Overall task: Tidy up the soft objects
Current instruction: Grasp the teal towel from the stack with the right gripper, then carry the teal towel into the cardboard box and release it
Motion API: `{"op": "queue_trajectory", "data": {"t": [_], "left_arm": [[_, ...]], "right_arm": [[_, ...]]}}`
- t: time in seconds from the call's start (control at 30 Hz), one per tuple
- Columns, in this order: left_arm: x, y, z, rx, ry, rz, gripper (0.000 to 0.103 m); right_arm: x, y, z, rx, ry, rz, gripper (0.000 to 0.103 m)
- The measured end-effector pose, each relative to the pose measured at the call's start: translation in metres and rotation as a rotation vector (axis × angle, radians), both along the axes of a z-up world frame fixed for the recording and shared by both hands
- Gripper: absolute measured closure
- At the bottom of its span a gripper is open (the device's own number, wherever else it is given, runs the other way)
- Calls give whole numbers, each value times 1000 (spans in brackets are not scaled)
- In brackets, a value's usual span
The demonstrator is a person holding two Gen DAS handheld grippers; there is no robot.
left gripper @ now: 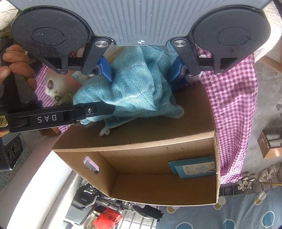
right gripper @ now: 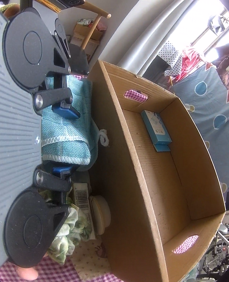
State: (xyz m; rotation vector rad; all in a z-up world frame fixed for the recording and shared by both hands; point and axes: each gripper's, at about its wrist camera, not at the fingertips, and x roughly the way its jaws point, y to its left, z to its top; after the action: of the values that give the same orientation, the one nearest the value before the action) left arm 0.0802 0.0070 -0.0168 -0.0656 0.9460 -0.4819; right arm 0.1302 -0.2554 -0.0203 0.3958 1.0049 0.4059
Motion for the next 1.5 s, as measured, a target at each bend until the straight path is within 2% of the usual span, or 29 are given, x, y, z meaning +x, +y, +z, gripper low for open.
{"op": "queue_trajectory", "data": {"t": [0.07,0.17,0.3,0.43,0.63,0.87,1.0,1.1,1.2,1.3,1.37,1.5], "left_arm": [[0,0,1,1,-17,-4,42],[-2,-1,4,13,-49,-5,53],[-5,-2,8,10,-71,-6,69],[-10,-5,12,26,-105,-10,75],[-22,-7,25,37,-163,-12,77],[-33,-6,59,25,-258,-17,78],[-24,-4,89,17,-334,-24,78],[-4,-5,111,19,-371,-30,78],[26,-9,126,46,-404,-26,78],[62,-16,126,89,-412,-25,78],[87,-21,117,121,-387,-23,78],[136,-26,87,177,-293,-14,78]], "right_arm": [[-2,1,1,-2,-19,5,58],[-6,-1,3,-9,-42,-2,69],[-12,-4,7,-8,-75,-9,75],[-18,-3,15,-18,-122,2,79],[-30,-4,30,-6,-184,12,81],[-39,-6,70,14,-298,35,82],[-24,-4,101,14,-376,68,82],[3,0,121,5,-419,94,82],[41,3,130,-1,-405,113,82],[89,8,125,-11,-339,139,82],[119,12,115,-18,-282,153,82],[173,22,77,-42,-140,182,82]]}}
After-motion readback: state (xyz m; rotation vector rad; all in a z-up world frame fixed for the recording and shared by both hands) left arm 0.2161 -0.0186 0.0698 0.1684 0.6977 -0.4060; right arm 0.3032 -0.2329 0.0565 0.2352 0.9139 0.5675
